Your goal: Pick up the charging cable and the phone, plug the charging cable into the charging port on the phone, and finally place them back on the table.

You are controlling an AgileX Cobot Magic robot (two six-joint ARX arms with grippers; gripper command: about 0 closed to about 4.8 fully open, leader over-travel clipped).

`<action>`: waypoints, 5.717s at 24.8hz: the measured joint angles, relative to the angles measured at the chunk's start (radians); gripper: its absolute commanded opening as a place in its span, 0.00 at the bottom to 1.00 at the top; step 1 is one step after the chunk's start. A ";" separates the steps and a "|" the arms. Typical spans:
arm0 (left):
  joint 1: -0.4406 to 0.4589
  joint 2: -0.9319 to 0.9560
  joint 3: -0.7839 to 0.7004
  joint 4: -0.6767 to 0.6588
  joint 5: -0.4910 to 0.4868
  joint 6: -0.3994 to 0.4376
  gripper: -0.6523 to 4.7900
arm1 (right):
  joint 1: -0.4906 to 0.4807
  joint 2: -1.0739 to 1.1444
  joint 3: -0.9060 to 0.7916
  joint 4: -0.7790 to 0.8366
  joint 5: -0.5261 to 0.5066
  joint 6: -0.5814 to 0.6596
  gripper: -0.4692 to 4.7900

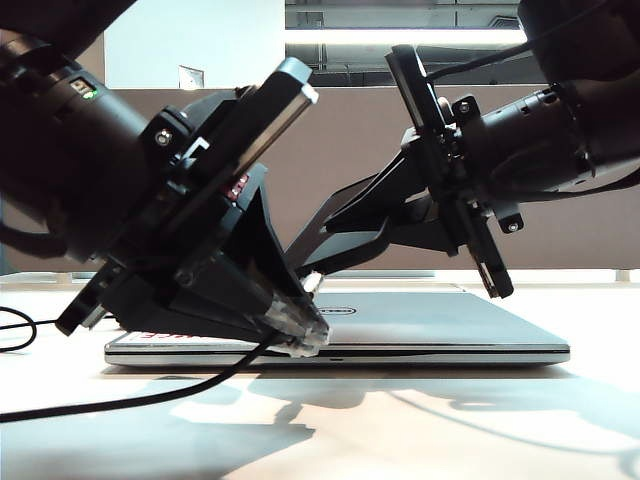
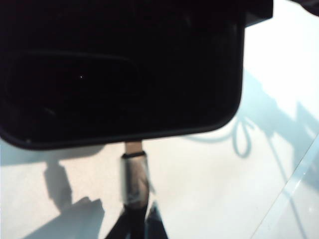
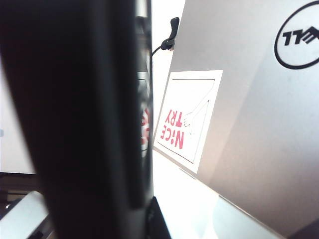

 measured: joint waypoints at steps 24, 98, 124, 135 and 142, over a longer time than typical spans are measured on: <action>-0.003 0.000 -0.006 0.034 0.021 0.000 0.11 | -0.005 -0.001 0.004 -0.041 -0.036 -0.035 0.08; 0.298 -0.104 0.219 -0.285 -0.005 0.340 0.11 | -0.673 0.049 0.483 -1.130 -0.141 -0.732 0.08; 0.298 -0.104 0.219 -0.283 -0.005 0.341 0.11 | -0.647 0.350 0.755 -1.403 0.127 -0.903 0.42; 0.299 -0.159 0.219 -0.298 -0.005 0.391 0.11 | -0.640 0.045 0.824 -1.485 0.246 -0.896 0.08; 0.328 -0.358 0.198 -0.337 -0.005 0.405 0.11 | -0.550 -0.304 0.626 -1.300 0.313 -0.898 0.08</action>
